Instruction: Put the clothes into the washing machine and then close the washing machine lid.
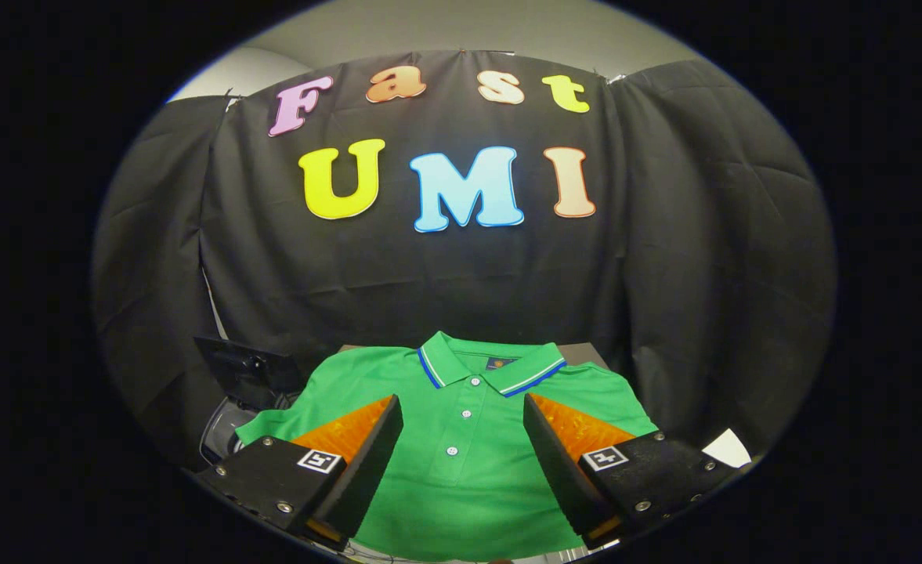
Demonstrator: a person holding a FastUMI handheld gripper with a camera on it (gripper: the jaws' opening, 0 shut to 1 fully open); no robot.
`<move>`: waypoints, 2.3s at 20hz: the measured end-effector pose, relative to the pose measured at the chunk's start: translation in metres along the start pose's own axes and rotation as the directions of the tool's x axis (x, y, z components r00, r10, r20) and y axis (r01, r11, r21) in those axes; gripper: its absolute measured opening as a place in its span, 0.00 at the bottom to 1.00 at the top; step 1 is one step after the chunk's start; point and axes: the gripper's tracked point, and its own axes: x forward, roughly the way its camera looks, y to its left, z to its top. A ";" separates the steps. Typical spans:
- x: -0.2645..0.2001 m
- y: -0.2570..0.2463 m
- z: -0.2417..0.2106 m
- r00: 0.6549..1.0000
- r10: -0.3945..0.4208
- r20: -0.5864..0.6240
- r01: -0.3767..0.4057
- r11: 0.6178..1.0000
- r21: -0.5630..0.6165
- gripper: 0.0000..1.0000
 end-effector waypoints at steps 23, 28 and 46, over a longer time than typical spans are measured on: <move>0.053 0.002 -0.056 0.971 0.039 -0.237 -0.050 0.998 -0.042 0.88; 0.054 0.012 -0.056 0.971 0.090 -0.223 -0.098 0.995 -0.027 0.43; 0.016 0.050 0.021 0.983 0.183 -0.021 -0.175 0.964 0.200 0.00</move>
